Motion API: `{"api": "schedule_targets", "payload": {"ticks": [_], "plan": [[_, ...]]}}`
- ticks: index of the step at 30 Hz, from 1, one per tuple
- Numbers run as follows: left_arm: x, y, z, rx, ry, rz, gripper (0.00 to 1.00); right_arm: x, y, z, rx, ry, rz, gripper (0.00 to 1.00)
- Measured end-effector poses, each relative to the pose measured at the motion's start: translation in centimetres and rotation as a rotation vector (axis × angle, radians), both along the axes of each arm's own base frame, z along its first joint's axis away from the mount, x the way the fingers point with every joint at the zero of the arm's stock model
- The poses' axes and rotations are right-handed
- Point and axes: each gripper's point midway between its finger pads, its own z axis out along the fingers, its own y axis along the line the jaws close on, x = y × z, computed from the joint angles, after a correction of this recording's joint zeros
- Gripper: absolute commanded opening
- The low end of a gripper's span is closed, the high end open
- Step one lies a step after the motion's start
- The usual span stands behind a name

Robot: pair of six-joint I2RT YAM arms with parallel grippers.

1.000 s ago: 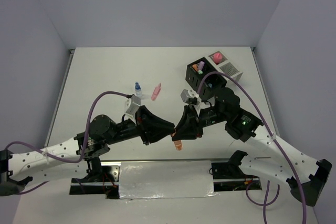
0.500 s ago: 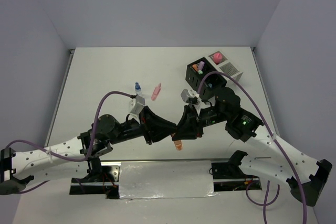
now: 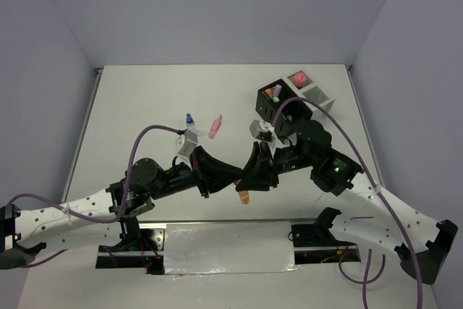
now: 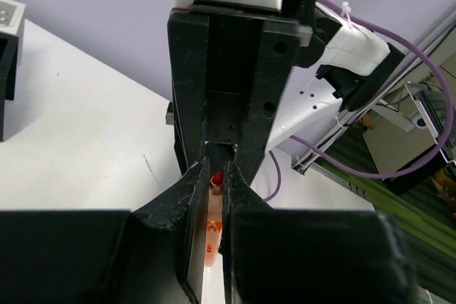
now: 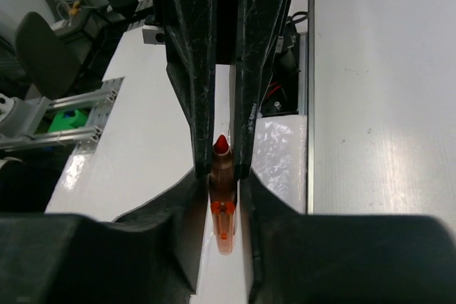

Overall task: Sort the stationery into containers
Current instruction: Close the pen cap on the pen.

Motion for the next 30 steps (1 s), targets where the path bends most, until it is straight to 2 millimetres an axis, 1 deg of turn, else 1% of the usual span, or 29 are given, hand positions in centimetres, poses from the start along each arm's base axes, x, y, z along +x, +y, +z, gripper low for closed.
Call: {"api": "schedule_targets", "payload": {"ticks": [1,2,3,5,6,11,13,17,24,25,27,28,29,30], "plan": [[0.1,0.1,0.0,0.0,0.006,0.009,0.0,0.1,0.0,0.1,0.002,-0.002,-0.005,0.37],[0.2,0.3,-0.1,0.0,0.017,0.017,0.0,0.2,0.1,0.2,0.008,-0.007,-0.009,0.42],[0.3,0.4,-0.1,0.0,0.024,0.027,0.0,0.3,0.1,0.3,0.014,-0.01,-0.012,0.45],[0.6,0.9,0.1,-0.008,0.029,0.051,0.0,0.4,0.2,0.6,0.027,-0.018,-0.017,0.47],[0.8,1.2,0.4,-0.017,0.031,0.066,0.0,0.5,0.3,0.7,0.032,-0.02,-0.019,0.5],[1.5,2.5,1.7,-0.063,0.03,0.13,0.0,0.7,0.5,0.9,0.046,-0.021,-0.025,0.57],[1.7,2.7,1.9,-0.069,0.031,0.144,0.0,0.8,0.6,0.8,0.046,-0.022,-0.029,0.57],[1.9,2.7,1.8,-0.068,0.034,0.155,0.0,1.1,0.9,0.6,0.046,-0.013,-0.029,0.49],[2.4,3.2,2.2,-0.084,0.037,0.191,0.0,0.8,1.0,-1.0,0.04,0.014,-0.012,0.49],[2.4,3.4,2.4,-0.089,0.037,0.196,0.0,0.8,1.0,-1.3,0.036,0.022,-0.011,0.42],[2.5,3.6,2.7,-0.1,0.036,0.206,0.0,0.7,1.0,-1.9,0.031,0.034,-0.006,0.32],[2.6,3.7,3.0,-0.105,0.035,0.211,0.0,0.7,1.0,-2.2,0.027,0.042,-0.006,0.16],[2.6,3.8,3.2,-0.11,0.033,0.215,0.0,0.6,1.0,-2.4,0.026,0.045,-0.004,0.1],[2.7,3.8,3.2,-0.108,0.034,0.221,0.0,0.6,1.0,-2.4,0.029,0.043,0.0,0.07]]}}
